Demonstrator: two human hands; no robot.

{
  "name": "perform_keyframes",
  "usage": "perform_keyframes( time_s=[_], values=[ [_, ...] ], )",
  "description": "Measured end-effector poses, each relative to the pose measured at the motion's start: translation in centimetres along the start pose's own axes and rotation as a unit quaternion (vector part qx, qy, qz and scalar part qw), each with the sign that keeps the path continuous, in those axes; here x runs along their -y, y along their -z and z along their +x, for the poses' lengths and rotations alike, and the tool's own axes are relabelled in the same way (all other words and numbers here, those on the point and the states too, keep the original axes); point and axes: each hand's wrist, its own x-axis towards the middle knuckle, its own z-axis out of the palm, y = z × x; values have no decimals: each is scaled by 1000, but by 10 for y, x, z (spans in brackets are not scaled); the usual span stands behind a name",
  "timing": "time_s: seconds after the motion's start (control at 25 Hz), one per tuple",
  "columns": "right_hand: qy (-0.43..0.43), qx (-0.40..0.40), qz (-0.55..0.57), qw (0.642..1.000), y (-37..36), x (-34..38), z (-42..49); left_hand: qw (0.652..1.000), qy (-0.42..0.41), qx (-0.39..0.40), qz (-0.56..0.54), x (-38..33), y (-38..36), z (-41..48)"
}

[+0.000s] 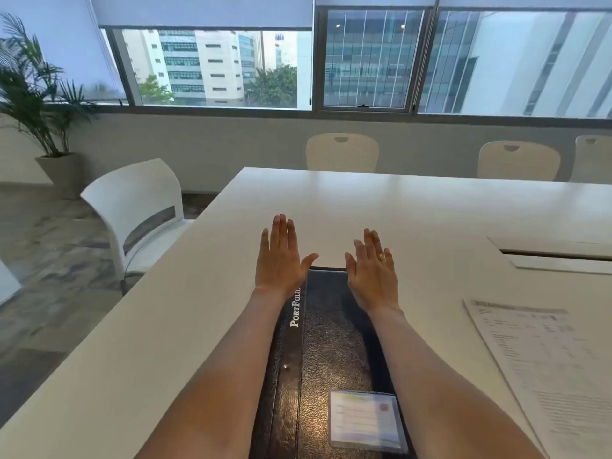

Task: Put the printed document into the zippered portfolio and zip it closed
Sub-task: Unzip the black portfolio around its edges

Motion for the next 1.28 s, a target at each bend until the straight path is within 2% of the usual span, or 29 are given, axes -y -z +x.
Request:
perform_keyframes(
  time_s=[0.2, 0.28, 0.44, 0.68, 0.88, 1.04, 1.12, 1.28],
  values=[
    [-28, 60, -10, 998, -27, 8, 9, 998, 44, 39, -21, 15, -26, -2],
    [-40, 69, -9, 997, -34, 15, 16, 998, 39, 36, -26, 22, -30, -2],
    [-87, 162, 18, 983, -40, 35, 48, 997, 16, 45, -62, 42, -38, -2],
    [-125, 304, 121, 937, -61, 77, 91, 991, 17, 45, -123, 62, -46, 10],
    [-150, 387, 108, 903, -72, 104, 109, 975, 42, 36, -217, 68, -50, 12],
    [-166, 490, 73, 853, -97, 110, 133, 964, 72, 50, -253, 68, -46, 13],
    [-182, 507, 45, 841, -94, 119, 135, 967, 82, 40, -237, 68, -47, 14],
    [-177, 468, -26, 866, -73, 135, 126, 975, 81, 17, -208, 70, -50, 14]
  ],
)
